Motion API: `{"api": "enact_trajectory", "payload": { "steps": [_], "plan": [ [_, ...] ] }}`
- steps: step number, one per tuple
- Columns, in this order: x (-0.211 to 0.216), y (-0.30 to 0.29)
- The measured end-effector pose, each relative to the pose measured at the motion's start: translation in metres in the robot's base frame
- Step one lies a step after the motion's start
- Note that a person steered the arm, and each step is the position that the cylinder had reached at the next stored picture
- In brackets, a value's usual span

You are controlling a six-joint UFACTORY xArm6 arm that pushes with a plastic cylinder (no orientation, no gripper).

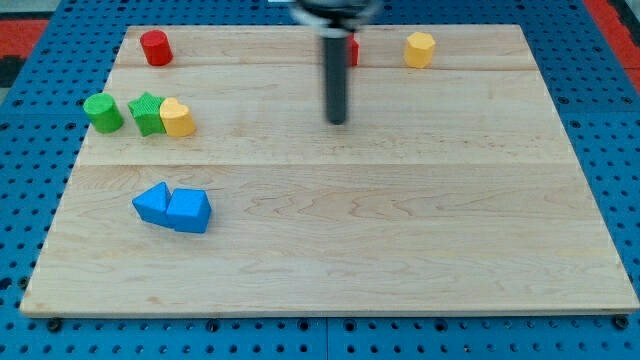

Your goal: Move the yellow hexagon slightly left and down

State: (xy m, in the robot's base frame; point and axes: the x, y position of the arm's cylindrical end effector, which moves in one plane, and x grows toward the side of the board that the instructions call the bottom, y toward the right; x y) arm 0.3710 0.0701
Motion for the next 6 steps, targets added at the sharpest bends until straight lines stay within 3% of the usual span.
{"api": "enact_trajectory", "payload": {
  "steps": [1, 2, 3, 5, 6],
  "plan": [
    [-0.024, 0.132],
    [-0.1, 0.195],
    [-0.16, 0.162],
    [-0.134, 0.01],
    [-0.116, 0.01]
  ]
}}
